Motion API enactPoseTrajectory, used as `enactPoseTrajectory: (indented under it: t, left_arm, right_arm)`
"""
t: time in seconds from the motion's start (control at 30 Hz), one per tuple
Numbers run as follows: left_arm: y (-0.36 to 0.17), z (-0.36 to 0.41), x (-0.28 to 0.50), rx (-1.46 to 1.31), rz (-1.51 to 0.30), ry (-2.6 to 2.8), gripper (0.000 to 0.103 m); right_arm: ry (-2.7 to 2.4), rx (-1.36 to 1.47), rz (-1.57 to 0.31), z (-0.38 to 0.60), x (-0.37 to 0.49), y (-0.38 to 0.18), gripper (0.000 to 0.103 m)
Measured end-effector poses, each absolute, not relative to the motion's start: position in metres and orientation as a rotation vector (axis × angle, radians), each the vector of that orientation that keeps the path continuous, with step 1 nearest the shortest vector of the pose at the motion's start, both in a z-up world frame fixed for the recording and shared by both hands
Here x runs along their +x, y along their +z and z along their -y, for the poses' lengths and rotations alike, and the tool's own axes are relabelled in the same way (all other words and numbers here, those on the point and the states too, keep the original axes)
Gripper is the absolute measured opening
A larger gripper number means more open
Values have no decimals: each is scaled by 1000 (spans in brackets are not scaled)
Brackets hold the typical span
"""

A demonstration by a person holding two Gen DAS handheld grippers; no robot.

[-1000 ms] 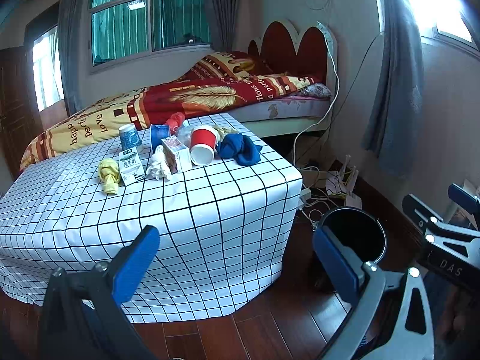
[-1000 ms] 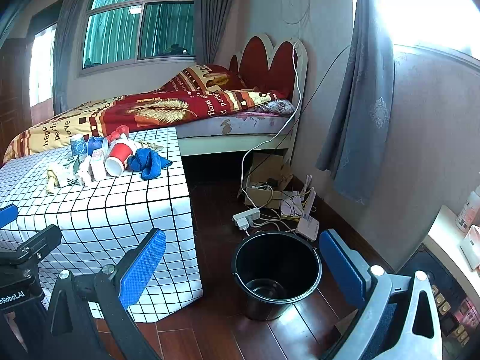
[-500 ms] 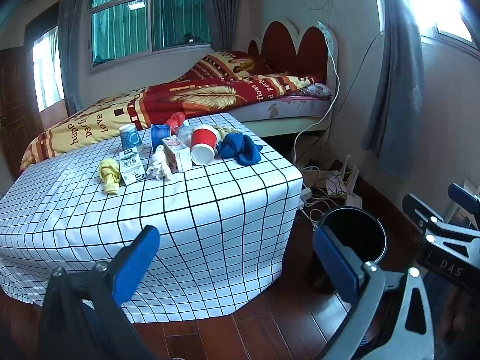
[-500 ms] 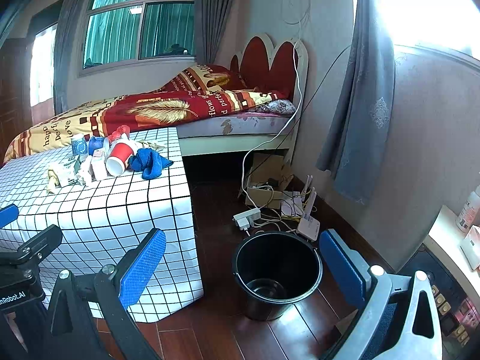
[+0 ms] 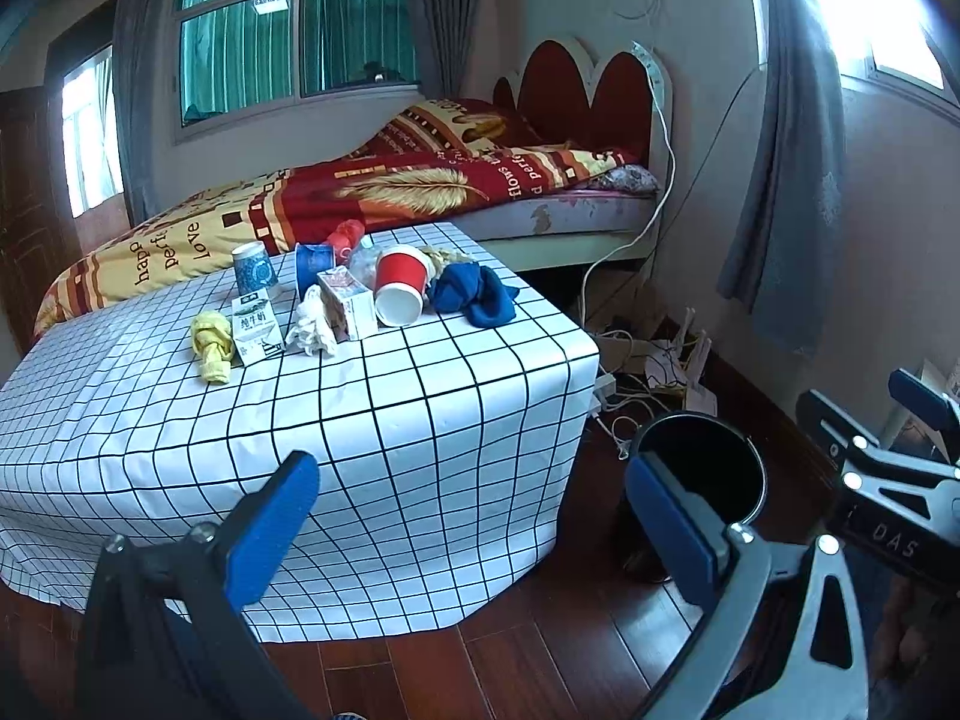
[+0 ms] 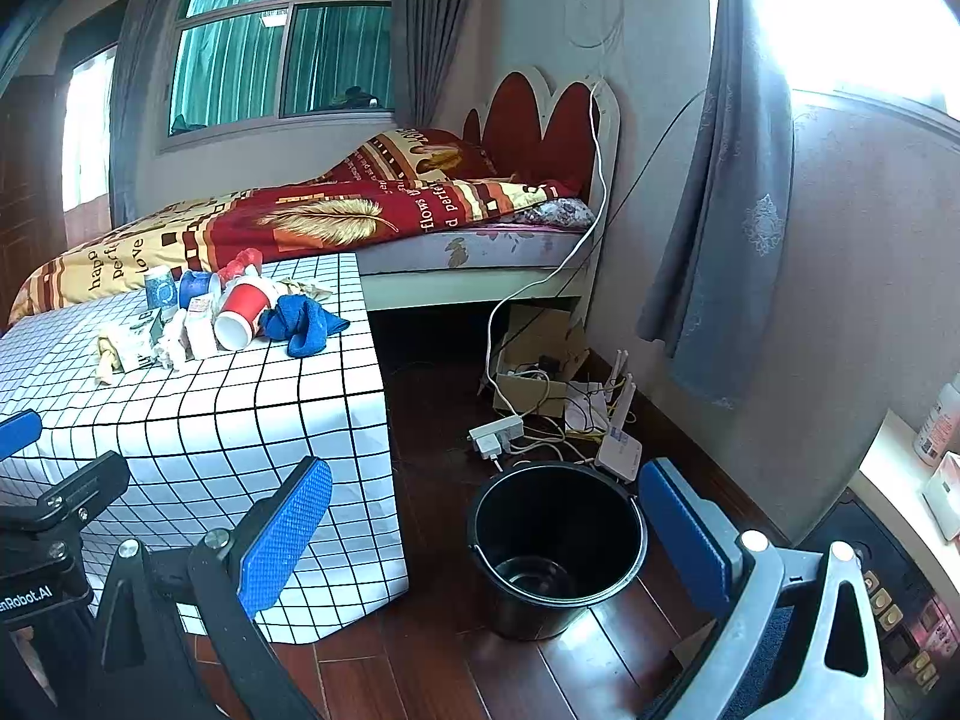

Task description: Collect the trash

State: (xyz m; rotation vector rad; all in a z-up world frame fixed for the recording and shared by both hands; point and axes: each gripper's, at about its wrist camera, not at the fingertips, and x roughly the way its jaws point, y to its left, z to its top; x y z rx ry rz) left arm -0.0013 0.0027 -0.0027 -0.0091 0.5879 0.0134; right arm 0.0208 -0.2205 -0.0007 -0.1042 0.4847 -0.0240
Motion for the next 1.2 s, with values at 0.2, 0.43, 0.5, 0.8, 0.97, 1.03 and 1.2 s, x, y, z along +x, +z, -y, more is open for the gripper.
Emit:
enactPoseTrajectory:
  t: [0.2,0.43,0.5,0.8,0.97,1.03,1.2]
  left_arm:
    - [-4,-6,3,-22,-594,3,103]
    - [-10,-35,17,-61,-618,46,103]
    - [-13,-49,24,-70,-638,59,103]
    - [-31,-109,69,-160,-672,112,90]
    - [-40,-126,109,-187,-678,128,79]
    - [-42,-132,129,-193,-676,125,74]
    - [-55,-147,176,-221,-703,117,61]
  right_arm:
    - [35,-96,-506,217,25,-3,103]
    - [182,-141,-537,197,47,-9,103]
    - [208,-159,-539,187,56,-11,103]
    - [351,-195,-625,147,129,-29,103]
    - [395,-199,-637,116,181,-33,96]
    - [406,-205,-652,103,204,-37,86]
    - [427,-180,-713,89,255,-51,79]
